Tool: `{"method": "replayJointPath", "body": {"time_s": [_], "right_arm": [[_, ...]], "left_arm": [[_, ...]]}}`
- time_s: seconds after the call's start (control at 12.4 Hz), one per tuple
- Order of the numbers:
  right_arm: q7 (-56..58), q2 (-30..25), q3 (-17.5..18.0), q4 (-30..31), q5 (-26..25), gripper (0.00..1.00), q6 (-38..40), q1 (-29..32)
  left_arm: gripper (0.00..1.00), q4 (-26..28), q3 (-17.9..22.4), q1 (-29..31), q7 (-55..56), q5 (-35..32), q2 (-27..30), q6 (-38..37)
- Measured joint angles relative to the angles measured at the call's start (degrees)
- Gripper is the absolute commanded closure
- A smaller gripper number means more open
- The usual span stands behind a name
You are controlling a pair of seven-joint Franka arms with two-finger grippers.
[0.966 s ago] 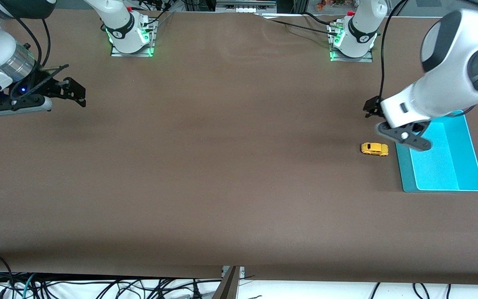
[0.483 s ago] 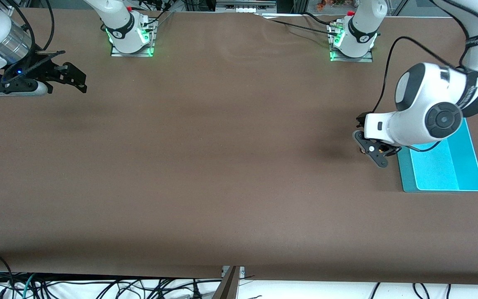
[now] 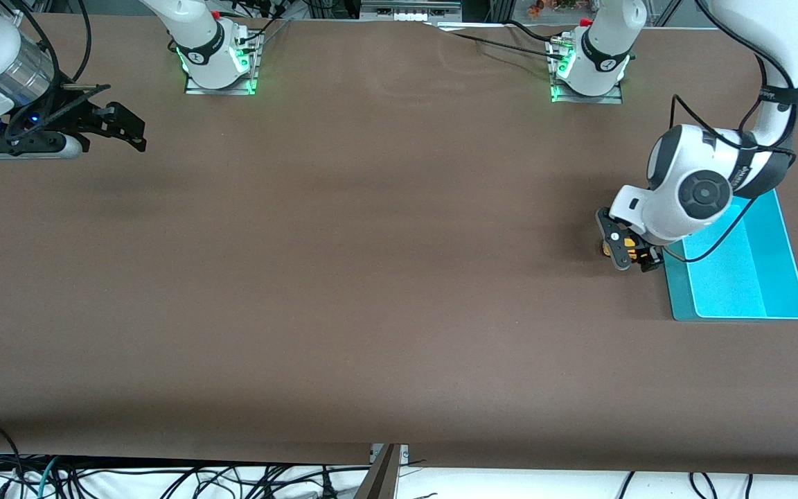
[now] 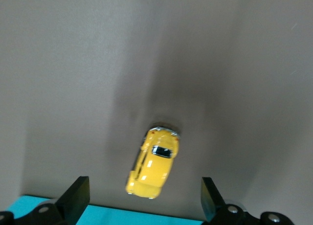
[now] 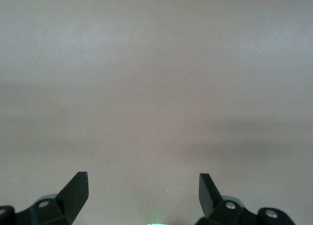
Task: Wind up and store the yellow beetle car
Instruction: 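Close the left gripper on the yellow car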
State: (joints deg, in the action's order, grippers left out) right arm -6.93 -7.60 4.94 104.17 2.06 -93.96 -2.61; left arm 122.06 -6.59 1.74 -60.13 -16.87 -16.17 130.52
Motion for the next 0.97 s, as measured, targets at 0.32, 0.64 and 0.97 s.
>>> {"method": "replayJointPath", "body": {"time_s": [0.32, 0.64, 0.97], "right_arm": [[0.0, 0.01, 0.0, -0.79, 0.0, 0.0, 0.06, -0.01], [0.0, 0.1, -0.49, -2.73, -0.09, 0.0, 1.65, 0.06], [0.02, 0.4, -0.95, -4.26, -0.31, 0.0, 2.56, 0.19]], "left_arm": [[0.0, 5.76, 0.04, 1.88, -3.82, -7.89, -0.36, 8.2], [0.01, 9.61, 0.12, 5.05, -7.48, -10.0, -2.71, 17.06], [0.75, 9.86, 0.14, 7.1, -7.48, -15.7, -6.37, 22.94]]}}
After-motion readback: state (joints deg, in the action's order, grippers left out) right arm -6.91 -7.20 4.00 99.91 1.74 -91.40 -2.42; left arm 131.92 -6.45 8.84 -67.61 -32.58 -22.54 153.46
